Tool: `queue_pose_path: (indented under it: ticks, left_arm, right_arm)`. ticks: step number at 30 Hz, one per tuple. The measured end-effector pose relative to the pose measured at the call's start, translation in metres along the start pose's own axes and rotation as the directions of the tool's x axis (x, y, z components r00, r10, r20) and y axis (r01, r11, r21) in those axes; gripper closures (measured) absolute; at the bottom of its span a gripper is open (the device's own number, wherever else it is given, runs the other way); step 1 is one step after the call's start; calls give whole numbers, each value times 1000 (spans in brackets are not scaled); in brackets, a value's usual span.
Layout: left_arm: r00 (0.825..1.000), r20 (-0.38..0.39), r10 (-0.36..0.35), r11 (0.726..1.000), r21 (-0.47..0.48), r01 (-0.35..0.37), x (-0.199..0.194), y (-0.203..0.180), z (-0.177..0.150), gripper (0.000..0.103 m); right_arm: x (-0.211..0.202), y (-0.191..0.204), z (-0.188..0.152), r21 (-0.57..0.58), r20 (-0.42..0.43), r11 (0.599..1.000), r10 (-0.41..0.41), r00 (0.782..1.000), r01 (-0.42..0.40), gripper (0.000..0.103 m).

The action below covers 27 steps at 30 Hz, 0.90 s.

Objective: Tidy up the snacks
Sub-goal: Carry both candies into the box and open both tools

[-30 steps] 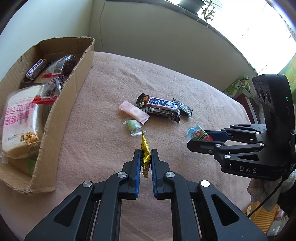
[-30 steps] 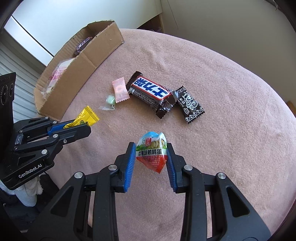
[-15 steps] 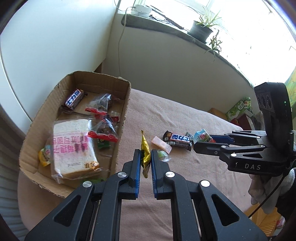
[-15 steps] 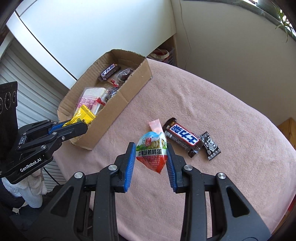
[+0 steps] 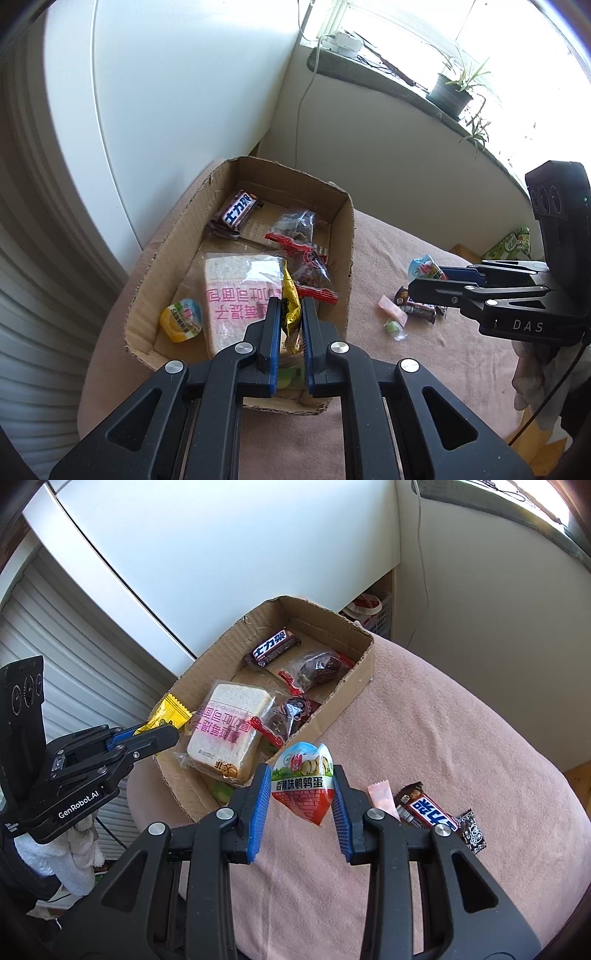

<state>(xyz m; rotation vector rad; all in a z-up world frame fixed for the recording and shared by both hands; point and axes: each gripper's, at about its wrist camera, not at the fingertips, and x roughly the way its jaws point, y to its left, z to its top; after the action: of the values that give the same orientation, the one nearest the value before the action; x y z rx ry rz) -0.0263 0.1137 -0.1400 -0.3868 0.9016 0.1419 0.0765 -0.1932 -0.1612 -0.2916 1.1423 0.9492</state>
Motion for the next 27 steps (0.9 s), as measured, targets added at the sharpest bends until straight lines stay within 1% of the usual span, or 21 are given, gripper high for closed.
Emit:
queue_pose_path:
  ticks: [6, 10, 19, 27]
  left_arm:
    - [999, 0, 34, 999, -3, -34, -1, 13, 2, 94]
    - [999, -5, 50, 999, 4, -50, 2, 15, 2, 94]
    - [997, -15, 70, 998, -4, -70, 9, 17, 3, 94]
    - [997, -23, 74, 997, -13, -74, 13, 22, 4, 94]
  right_arm:
    - [15, 17, 14, -35, -14, 999, 6, 1000, -7, 70]
    - [30, 24, 21, -44, -28, 999, 12, 1000, -13, 70]
    - [53, 32, 36, -62, -49, 998, 16, 999, -19, 70]
    - [63, 40, 45, -78, -63, 997, 15, 998, -20, 68]
